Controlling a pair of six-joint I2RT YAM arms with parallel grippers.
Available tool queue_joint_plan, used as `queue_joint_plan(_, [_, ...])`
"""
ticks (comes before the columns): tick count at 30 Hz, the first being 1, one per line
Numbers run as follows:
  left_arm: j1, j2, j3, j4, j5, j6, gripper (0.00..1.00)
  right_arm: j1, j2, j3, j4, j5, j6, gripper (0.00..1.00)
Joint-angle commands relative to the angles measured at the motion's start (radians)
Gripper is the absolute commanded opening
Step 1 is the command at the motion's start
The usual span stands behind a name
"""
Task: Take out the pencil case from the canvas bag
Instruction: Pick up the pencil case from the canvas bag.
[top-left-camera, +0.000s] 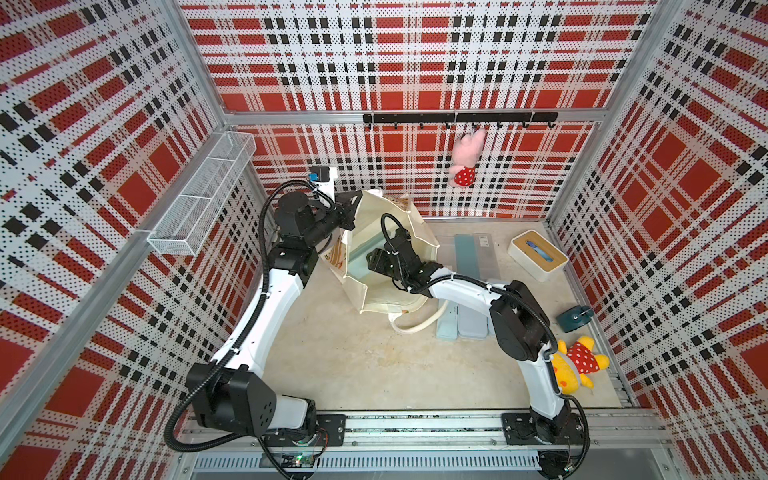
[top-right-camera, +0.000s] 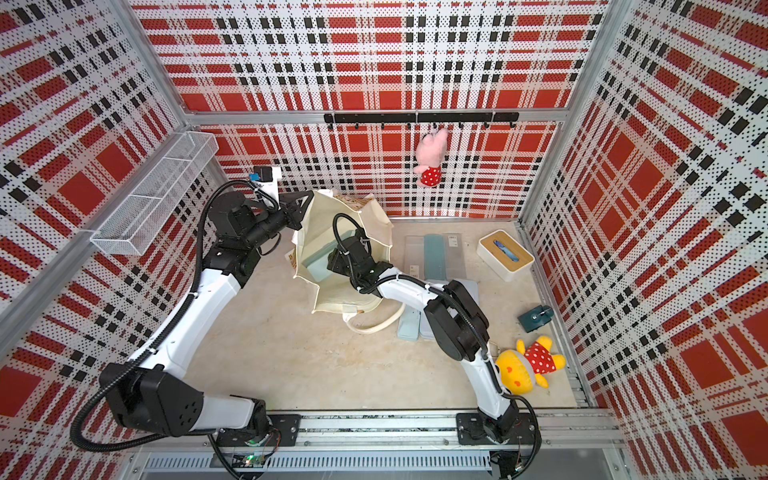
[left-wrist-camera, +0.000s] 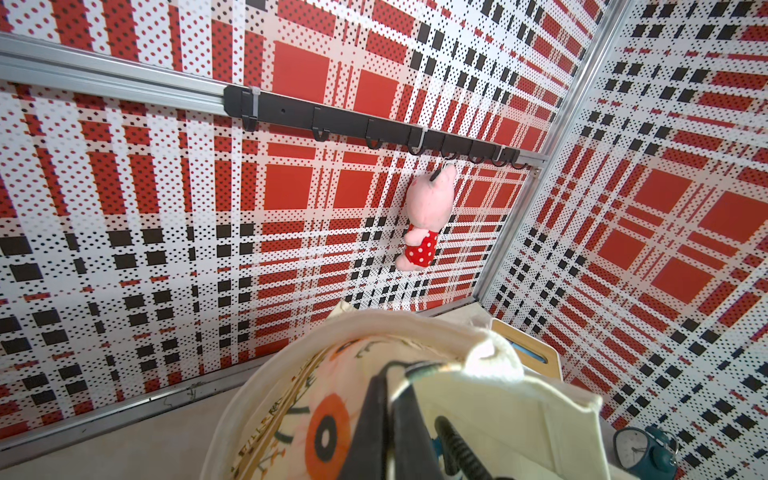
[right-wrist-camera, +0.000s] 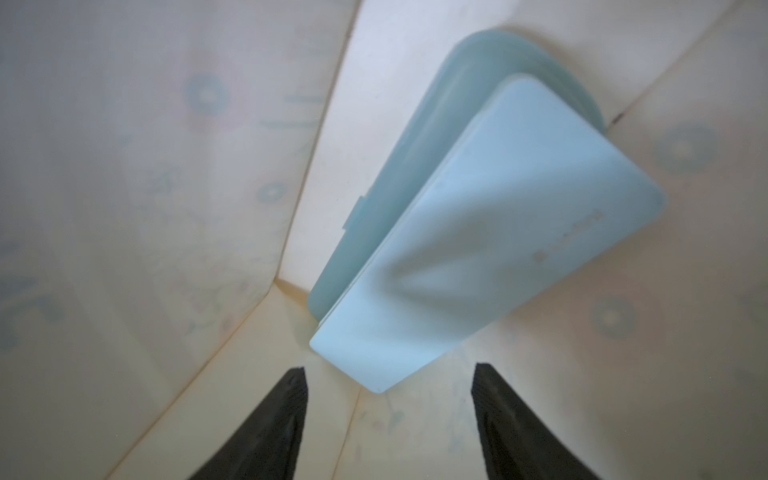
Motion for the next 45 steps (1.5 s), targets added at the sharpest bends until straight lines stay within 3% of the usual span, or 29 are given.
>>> queue_joint_plan(1, [0.002,-0.065,0.021,0.141,0.029,-0.011,0.0,-0.017,0.014,0.006,0.046,-0.019,0.174,0.73])
queue_joint_plan(3, [-0.002,-0.069,0.02,0.141,0.03,-0.013,0.0,-0.024,0.017,0.001,0.06,-0.028,0.213,0.77])
queue_joint_plan(7, [-0.002,-0.072,0.018,0.14,0.033,-0.014,0.0,-0.035,0.022,-0.009,0.07,-0.022,0.289,1.0])
queue_joint_plan(21, [-0.008,-0.089,0.034,0.178,0.128,-0.05,0.0,-0.073,0.024,-0.027,0.113,0.014,0.42,1.0])
queue_joint_plan(27, [-0.012,-0.076,0.045,0.246,0.247,-0.119,0.0,-0.095,0.037,-0.011,0.136,0.022,0.419,1.0])
queue_joint_plan(35, [-0.024,-0.066,0.087,0.247,0.291,-0.123,0.0,-0.113,0.058,0.027,0.101,0.042,0.408,1.0])
queue_joint_plan(45, [-0.026,-0.059,0.107,0.24,0.304,-0.123,0.0,-0.119,0.065,0.017,0.101,0.049,0.399,0.83])
